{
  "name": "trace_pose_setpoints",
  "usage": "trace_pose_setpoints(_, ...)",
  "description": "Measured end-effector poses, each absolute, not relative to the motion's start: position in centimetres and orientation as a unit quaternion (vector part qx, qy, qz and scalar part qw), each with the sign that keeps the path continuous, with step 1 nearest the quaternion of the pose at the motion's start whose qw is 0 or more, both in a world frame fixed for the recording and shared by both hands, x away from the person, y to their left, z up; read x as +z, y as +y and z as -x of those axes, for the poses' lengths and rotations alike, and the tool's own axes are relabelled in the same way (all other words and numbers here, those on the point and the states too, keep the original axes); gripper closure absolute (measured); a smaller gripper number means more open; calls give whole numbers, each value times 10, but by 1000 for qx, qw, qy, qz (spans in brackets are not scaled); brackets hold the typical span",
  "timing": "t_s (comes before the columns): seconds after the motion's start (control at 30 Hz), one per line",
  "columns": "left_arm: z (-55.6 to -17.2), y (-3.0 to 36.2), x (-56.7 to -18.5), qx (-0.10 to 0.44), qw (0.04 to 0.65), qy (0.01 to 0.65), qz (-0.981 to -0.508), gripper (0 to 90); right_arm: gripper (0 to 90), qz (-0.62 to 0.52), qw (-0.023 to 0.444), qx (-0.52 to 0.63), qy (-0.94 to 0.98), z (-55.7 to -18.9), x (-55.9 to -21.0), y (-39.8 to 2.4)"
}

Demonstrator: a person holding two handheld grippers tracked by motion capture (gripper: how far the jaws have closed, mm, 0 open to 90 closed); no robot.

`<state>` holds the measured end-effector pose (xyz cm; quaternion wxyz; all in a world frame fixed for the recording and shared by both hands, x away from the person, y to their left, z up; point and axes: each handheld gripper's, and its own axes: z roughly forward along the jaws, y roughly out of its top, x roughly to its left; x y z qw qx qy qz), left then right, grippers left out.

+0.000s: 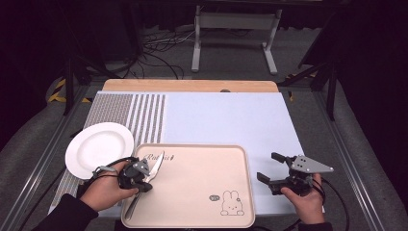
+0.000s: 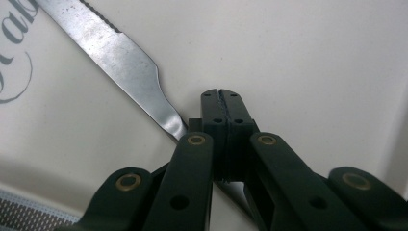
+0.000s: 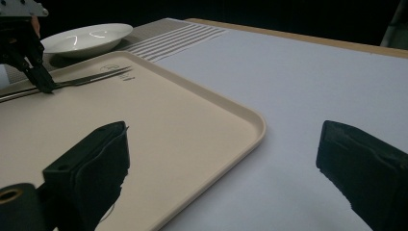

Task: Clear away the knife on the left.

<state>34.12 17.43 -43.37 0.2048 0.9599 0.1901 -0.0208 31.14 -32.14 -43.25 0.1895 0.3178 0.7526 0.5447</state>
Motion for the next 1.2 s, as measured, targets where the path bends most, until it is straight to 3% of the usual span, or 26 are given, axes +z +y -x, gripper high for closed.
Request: trace_pose_setpoints(1.2, -342, 196, -436, -33, 216, 232, -948, 900, 55, -317, 188, 544, 754, -311, -433, -320)
